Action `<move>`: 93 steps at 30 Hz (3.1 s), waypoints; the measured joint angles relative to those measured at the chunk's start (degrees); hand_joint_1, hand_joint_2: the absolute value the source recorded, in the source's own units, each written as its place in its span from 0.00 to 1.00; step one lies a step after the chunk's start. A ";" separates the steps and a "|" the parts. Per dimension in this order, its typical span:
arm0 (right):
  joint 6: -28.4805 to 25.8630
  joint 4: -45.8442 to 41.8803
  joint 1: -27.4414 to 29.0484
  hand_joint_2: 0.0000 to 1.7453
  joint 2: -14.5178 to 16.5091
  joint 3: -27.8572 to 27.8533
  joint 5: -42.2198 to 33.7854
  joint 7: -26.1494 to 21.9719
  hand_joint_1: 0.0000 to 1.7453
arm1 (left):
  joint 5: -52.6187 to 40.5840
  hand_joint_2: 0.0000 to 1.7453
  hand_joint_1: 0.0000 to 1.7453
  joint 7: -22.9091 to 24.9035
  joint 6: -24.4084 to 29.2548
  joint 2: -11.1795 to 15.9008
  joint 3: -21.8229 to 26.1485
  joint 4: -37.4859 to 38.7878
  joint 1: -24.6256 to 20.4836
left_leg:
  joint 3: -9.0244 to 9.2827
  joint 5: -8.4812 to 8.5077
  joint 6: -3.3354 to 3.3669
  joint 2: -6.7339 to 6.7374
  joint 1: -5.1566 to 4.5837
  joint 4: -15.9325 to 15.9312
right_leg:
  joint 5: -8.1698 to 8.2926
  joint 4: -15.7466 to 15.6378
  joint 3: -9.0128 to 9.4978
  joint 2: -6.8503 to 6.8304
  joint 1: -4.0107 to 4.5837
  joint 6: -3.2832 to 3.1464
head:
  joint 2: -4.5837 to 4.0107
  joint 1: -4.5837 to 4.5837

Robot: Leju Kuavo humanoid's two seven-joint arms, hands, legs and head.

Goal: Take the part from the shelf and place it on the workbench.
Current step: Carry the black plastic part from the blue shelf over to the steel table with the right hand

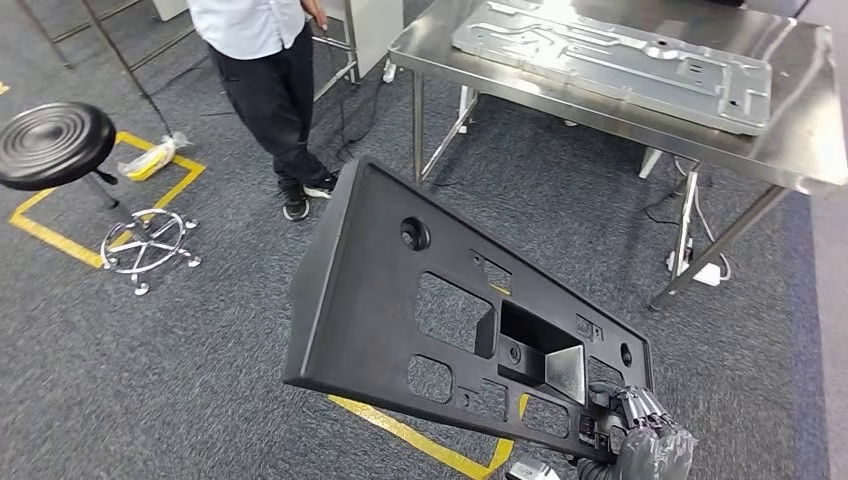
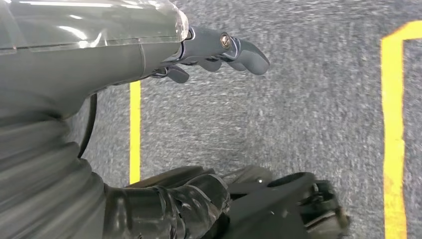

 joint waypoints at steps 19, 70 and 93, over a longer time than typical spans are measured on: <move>0.00 0.63 -0.63 1.00 -0.72 0.30 2.33 -0.77 0.95 | -1.31 1.00 0.00 -0.08 -0.75 -0.03 0.00 0.00 -0.21 | 4.68 2.37 2.15 0.59 -0.15 -9.43 | 0.04 1.97 -1.89 -3.62 1.04 0.43 | 0.00 0.20; -0.01 0.79 -1.81 1.00 -0.19 0.27 -0.47 -3.46 0.95 | -1.98 1.00 0.00 -0.52 -1.24 0.37 0.00 0.00 -0.20 | 4.10 3.51 2.45 -0.21 0.38 -10.05 | -4.99 4.01 1.84 -2.76 0.08 2.51 | 0.00 0.32; 0.00 0.79 -1.44 1.00 -0.08 0.19 -1.24 -3.34 0.95 | -1.79 1.00 0.00 -0.17 -1.51 0.25 0.00 0.00 0.30 | -0.07 1.07 0.74 -0.19 0.12 -2.95 | -3.42 1.01 3.13 -2.54 0.68 -0.63 | 0.00 0.21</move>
